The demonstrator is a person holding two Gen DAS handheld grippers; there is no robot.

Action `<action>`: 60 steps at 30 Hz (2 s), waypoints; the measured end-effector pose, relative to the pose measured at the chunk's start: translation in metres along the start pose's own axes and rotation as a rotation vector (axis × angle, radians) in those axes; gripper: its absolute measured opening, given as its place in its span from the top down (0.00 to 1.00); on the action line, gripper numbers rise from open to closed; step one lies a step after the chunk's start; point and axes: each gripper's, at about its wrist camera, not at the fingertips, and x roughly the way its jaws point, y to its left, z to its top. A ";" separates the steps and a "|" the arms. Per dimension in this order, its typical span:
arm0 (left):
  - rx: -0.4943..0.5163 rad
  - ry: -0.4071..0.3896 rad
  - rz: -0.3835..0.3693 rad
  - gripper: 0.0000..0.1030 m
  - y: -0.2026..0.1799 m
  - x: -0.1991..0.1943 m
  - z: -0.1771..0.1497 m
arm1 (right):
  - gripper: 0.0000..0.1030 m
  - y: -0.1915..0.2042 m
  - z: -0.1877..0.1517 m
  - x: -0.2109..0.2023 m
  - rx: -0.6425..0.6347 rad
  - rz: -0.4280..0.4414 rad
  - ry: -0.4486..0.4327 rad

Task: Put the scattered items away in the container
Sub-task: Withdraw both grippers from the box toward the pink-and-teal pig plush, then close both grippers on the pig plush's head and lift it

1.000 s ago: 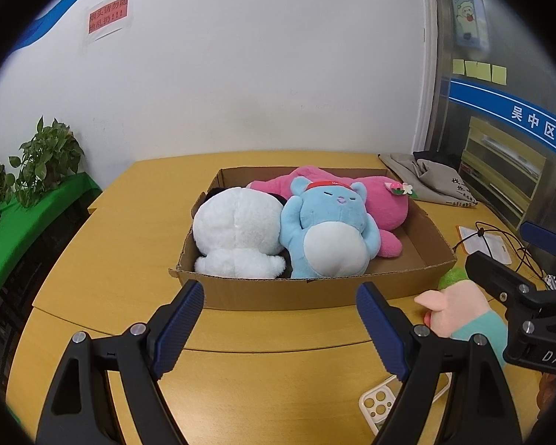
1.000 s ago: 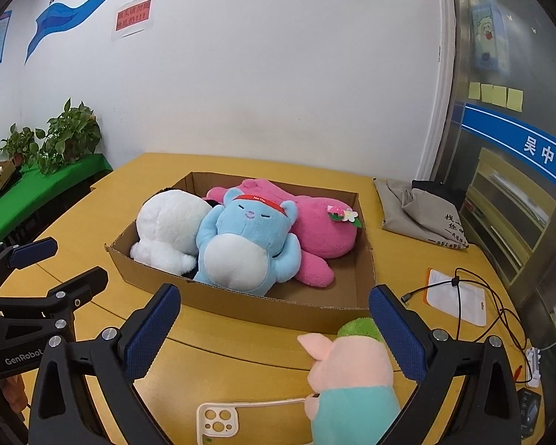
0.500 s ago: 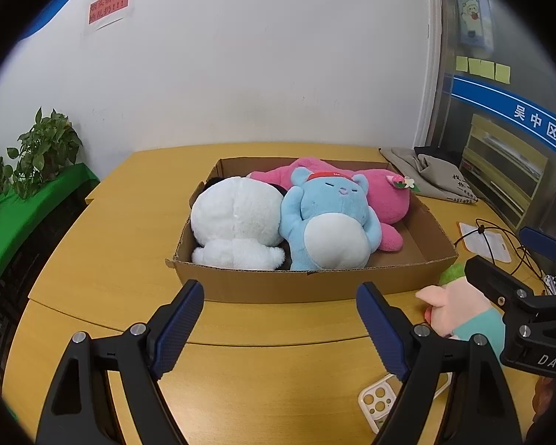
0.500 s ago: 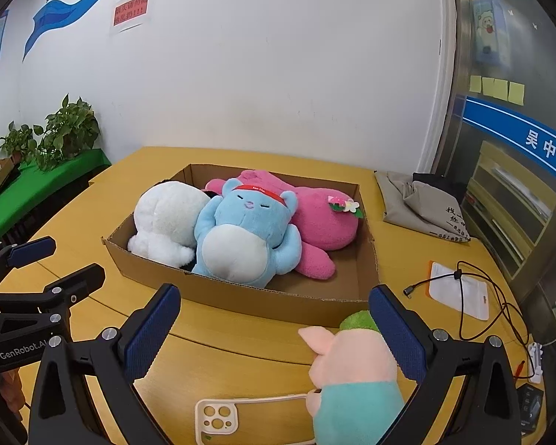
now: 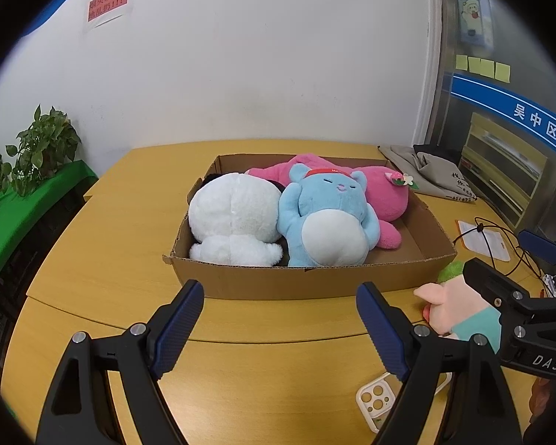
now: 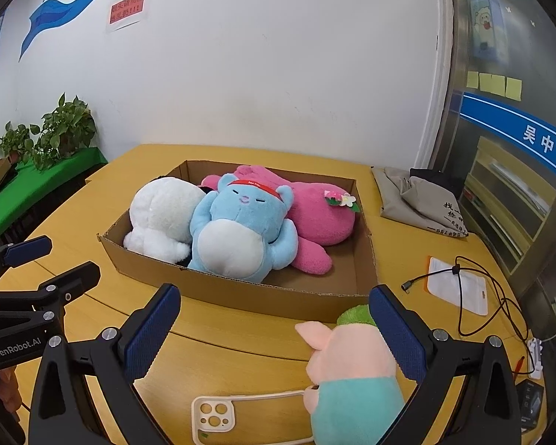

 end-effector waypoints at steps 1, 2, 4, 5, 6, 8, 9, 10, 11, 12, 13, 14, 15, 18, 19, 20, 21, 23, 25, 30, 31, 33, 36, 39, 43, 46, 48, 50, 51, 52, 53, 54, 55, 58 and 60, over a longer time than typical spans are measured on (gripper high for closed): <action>0.002 0.002 0.000 0.18 0.000 0.000 0.000 | 0.00 0.000 -0.001 0.001 0.000 0.001 0.002; 0.001 0.003 0.000 0.18 0.000 0.001 0.000 | 0.00 0.000 -0.001 0.001 -0.001 0.000 0.004; -0.002 0.006 -0.002 0.18 0.000 0.002 -0.001 | 0.00 0.000 -0.002 0.002 -0.001 -0.001 0.007; -0.002 0.011 -0.003 0.18 0.001 0.003 -0.002 | 0.00 0.000 -0.002 0.003 -0.001 0.000 0.009; -0.003 0.017 -0.004 0.18 0.001 0.004 -0.002 | 0.00 0.000 -0.003 0.003 -0.001 0.000 0.011; -0.008 0.025 -0.004 0.18 0.002 0.004 -0.003 | 0.00 0.001 -0.004 0.004 -0.005 -0.003 0.020; -0.009 0.023 -0.005 0.18 0.003 0.004 -0.003 | 0.00 0.001 -0.004 0.003 -0.006 -0.006 0.020; -0.010 0.023 -0.006 0.18 0.003 0.004 -0.004 | 0.00 0.001 -0.004 0.003 -0.007 -0.006 0.015; -0.007 0.030 -0.006 0.18 0.003 0.006 -0.006 | 0.00 0.001 -0.005 0.003 -0.006 -0.003 0.012; -0.002 0.038 -0.005 0.18 0.003 0.009 -0.007 | 0.00 0.002 -0.006 0.005 -0.004 -0.001 0.016; 0.002 0.045 -0.003 0.18 0.003 0.011 -0.007 | 0.00 0.002 -0.007 0.008 0.000 0.001 0.023; 0.002 0.049 -0.001 0.18 0.004 0.013 -0.008 | 0.00 0.003 -0.008 0.011 0.010 0.001 0.026; -0.002 0.049 -0.001 0.18 0.004 0.014 -0.008 | 0.00 0.003 -0.008 0.012 0.015 -0.001 0.027; -0.010 0.046 -0.001 0.18 0.007 0.014 -0.009 | 0.00 0.007 -0.008 0.013 0.007 0.006 0.026; -0.010 0.046 0.001 0.18 0.008 0.014 -0.009 | 0.00 0.008 -0.009 0.013 0.003 0.005 0.027; -0.011 0.045 0.001 0.18 0.008 0.015 -0.009 | 0.00 0.009 -0.009 0.014 0.001 0.006 0.028; -0.015 0.044 0.001 0.18 0.009 0.015 -0.009 | 0.00 0.009 -0.009 0.014 0.000 0.008 0.030; -0.013 0.047 -0.002 0.18 0.008 0.016 -0.010 | 0.00 0.010 -0.011 0.016 0.001 0.009 0.036; -0.010 0.050 0.000 0.18 0.008 0.017 -0.011 | 0.00 0.011 -0.012 0.018 0.003 0.007 0.045; -0.011 0.049 -0.013 0.18 0.007 0.015 -0.013 | 0.00 0.009 -0.012 0.017 0.019 0.001 0.033; -0.009 0.047 -0.011 0.18 0.007 0.014 -0.012 | 0.00 0.008 -0.011 0.016 0.024 0.000 0.031; -0.008 0.042 -0.007 0.18 0.006 0.013 -0.012 | 0.00 0.007 -0.011 0.016 0.029 0.002 0.028; -0.004 0.042 -0.008 0.18 0.005 0.013 -0.012 | 0.00 0.006 -0.011 0.016 0.027 0.001 0.030; -0.003 0.040 -0.009 0.18 0.003 0.013 -0.012 | 0.00 0.005 -0.012 0.016 0.026 0.007 0.033; 0.006 0.039 -0.012 0.18 0.000 0.012 -0.012 | 0.00 0.004 -0.013 0.014 0.019 0.016 0.027; 0.006 0.044 -0.018 0.18 -0.002 0.013 -0.012 | 0.00 0.000 -0.013 0.008 0.013 0.027 0.005; 0.010 0.048 -0.030 0.18 -0.003 0.014 -0.012 | 0.00 -0.010 -0.014 0.002 0.014 0.026 -0.019; 0.006 0.056 -0.048 0.18 -0.005 0.017 -0.012 | 0.00 -0.028 -0.016 -0.005 0.025 0.030 -0.041; -0.002 0.063 -0.055 0.18 -0.005 0.018 -0.012 | 0.00 -0.036 -0.018 -0.006 0.029 0.034 -0.043; -0.008 0.074 -0.063 0.18 -0.006 0.020 -0.012 | 0.00 -0.047 -0.022 -0.007 0.032 0.037 -0.038; -0.014 0.083 -0.076 0.18 -0.007 0.022 -0.012 | 0.00 -0.055 -0.026 -0.006 0.031 0.038 -0.030; -0.018 0.090 -0.089 0.18 -0.009 0.023 -0.012 | 0.00 -0.064 -0.032 -0.004 0.033 0.035 -0.019; -0.023 0.098 -0.104 0.18 -0.011 0.025 -0.012 | 0.00 -0.075 -0.039 -0.001 0.041 0.027 -0.004; -0.037 0.132 -0.143 0.18 -0.019 0.031 -0.013 | 0.00 -0.100 -0.059 0.007 0.087 0.042 0.041; -0.043 0.158 -0.182 0.18 -0.026 0.035 -0.014 | 0.00 -0.108 -0.072 0.022 0.098 0.100 0.105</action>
